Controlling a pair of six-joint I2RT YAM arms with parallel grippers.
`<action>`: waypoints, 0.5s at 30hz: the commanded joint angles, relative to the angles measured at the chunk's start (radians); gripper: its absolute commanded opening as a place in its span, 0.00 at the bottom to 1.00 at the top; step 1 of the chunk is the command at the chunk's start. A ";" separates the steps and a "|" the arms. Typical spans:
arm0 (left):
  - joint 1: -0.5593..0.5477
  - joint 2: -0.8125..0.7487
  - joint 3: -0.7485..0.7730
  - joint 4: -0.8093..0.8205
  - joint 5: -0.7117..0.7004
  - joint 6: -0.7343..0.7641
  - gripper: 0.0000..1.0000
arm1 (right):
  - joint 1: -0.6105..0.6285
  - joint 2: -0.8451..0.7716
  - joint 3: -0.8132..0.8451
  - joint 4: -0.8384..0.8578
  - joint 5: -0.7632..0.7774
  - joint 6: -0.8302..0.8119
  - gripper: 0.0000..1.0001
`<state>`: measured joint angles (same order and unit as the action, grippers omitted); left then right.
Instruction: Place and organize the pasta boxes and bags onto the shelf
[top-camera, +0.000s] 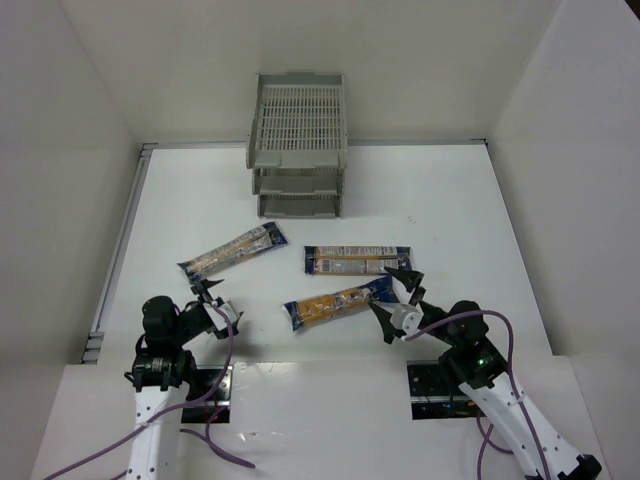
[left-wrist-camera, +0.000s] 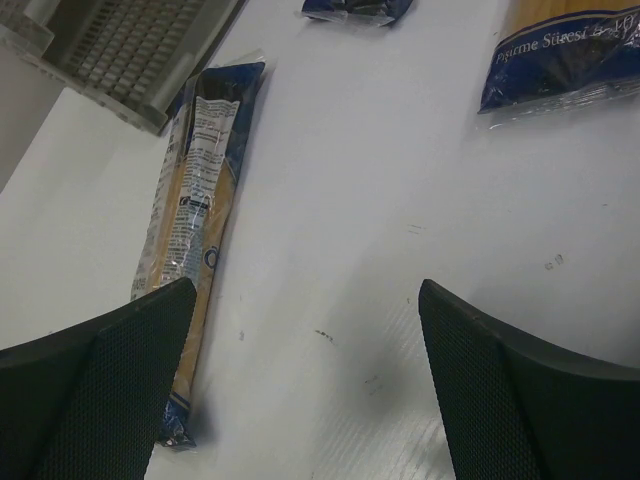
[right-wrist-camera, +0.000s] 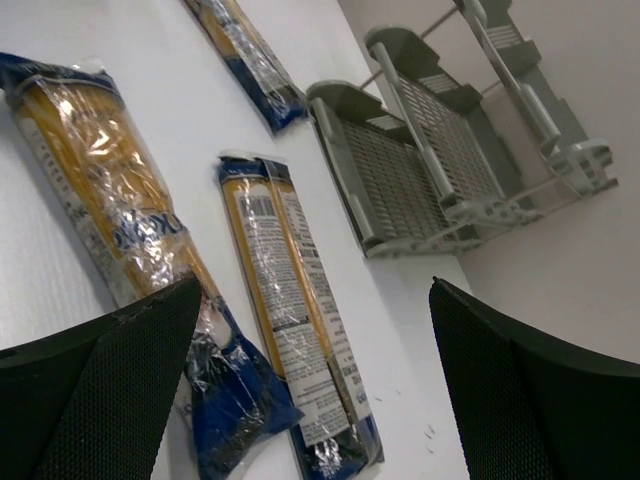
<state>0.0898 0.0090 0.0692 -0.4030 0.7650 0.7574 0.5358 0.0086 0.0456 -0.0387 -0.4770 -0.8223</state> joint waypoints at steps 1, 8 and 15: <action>-0.002 -0.027 0.012 0.023 0.045 0.008 1.00 | -0.007 -0.010 0.034 0.049 -0.104 0.058 1.00; -0.012 -0.027 0.012 0.035 0.086 0.060 1.00 | -0.007 -0.010 -0.006 0.339 -0.044 0.731 1.00; -0.012 -0.027 0.067 0.030 0.117 0.337 1.00 | -0.007 0.002 0.272 0.049 0.201 1.307 1.00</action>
<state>0.0814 0.0090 0.0788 -0.4274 0.8253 0.9840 0.5358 0.0105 0.1661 0.0818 -0.3813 0.1246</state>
